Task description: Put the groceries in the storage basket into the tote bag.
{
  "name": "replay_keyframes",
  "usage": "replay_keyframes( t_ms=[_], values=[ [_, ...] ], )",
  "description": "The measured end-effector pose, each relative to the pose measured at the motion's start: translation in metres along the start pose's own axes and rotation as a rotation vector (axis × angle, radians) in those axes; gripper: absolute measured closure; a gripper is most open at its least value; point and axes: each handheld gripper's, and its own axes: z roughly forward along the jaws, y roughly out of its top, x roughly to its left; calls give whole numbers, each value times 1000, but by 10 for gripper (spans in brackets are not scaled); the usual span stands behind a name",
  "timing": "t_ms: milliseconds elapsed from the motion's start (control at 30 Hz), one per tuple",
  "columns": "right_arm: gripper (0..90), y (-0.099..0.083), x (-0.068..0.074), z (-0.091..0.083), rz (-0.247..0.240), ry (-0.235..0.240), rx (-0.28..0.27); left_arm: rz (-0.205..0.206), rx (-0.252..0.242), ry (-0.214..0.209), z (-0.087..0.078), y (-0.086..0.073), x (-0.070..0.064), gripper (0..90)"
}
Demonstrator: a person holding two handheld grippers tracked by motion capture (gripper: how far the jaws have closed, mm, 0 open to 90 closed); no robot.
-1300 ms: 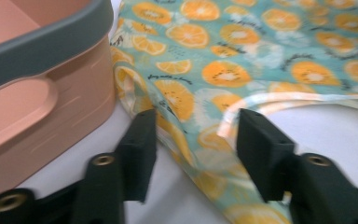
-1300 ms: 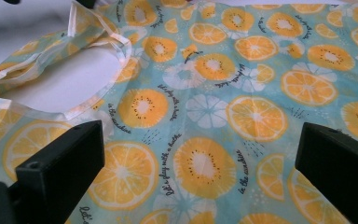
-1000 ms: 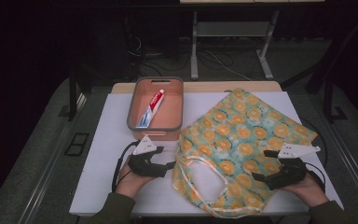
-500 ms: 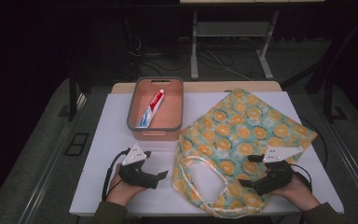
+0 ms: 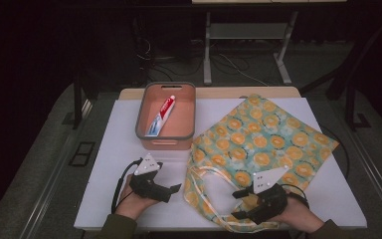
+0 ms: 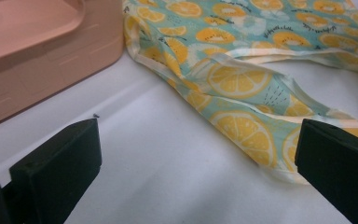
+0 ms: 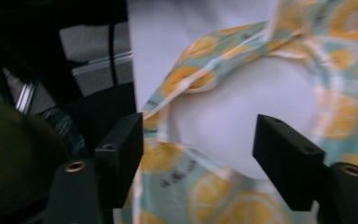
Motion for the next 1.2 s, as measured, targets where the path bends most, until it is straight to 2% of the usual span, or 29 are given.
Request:
replay_keyframes(
  t_ms=[33, 67, 100, 167, 233, 300, 367, 467, 600, 733, 867, 900, 933, 967, 1033, 1133, 1167, 1200],
  values=[
    [450, 0, 1, 3, -18, 5, 18, 5, 10, -4, 2, 0, 0, 0],
    [500, 0, 2, 6, -19, 13, 33, 5, 10, -4, 2, 0, 0, 0],
    [500, 0, 2, 6, -19, 13, 33, 9, 15, -5, 2, -1, 0, 0],
    [561, -1, 3, 10, -26, 26, 57, 11, 17, -6, 3, -1, 0, 0],
    [665, -2, 2, 11, -32, 32, 71, 11, 16, -7, 3, -1, 0, 0],
    [697, -2, 2, 11, -32, 35, 72, 11, 16, -7, 3, 0, 0, 0],
    [841, -2, 1, 10, -34, 50, 73, 12, 16, -7, 3, 0, 0, 0],
    [876, -1, 0, 7, -37, 41, 60, 15, 21, -10, 4, 0, -1, 0],
    [879, 2, -4, -3, -25, 8, 7, 19, 19, -7, 3, 0, -1, 0],
    [879, 5, -15, -20, 0, -69, -69, 14, 18, -3, 3, 0, 0, 0],
    [880, 4, -32, -45, 60, -198, -154, 15, 18, -2, 3, 0, 0, 0],
    [880, 4, -32, -45, 60, -198, -154, 15, 19, -3, 3, 0, 0, 0],
    [880, 2, -38, -51, 80, -226, -167, 15, 19, -3, 4, 0, 0, 0],
    [880, -4, -50, -60, 124, -285, -180, 15, 20, -3, 4, 0, 0, 0],
    [881, -10, -62, -66, 168, -345, -171, 16, 20, -1, 4, 0, 0, 0],
    [880, -20, -81, -69, 236, -408, -136, 15, 19, 0, 3, 0, 0, 0],
    [880, -24, -88, -68, 259, -428, -117, 15, 19, -1, 3, 0, 0, 0],
    [880, -24, -88, -68, 259, -428, -117, 15, 20, 0, 4, 0, 0, 0]
  ],
)
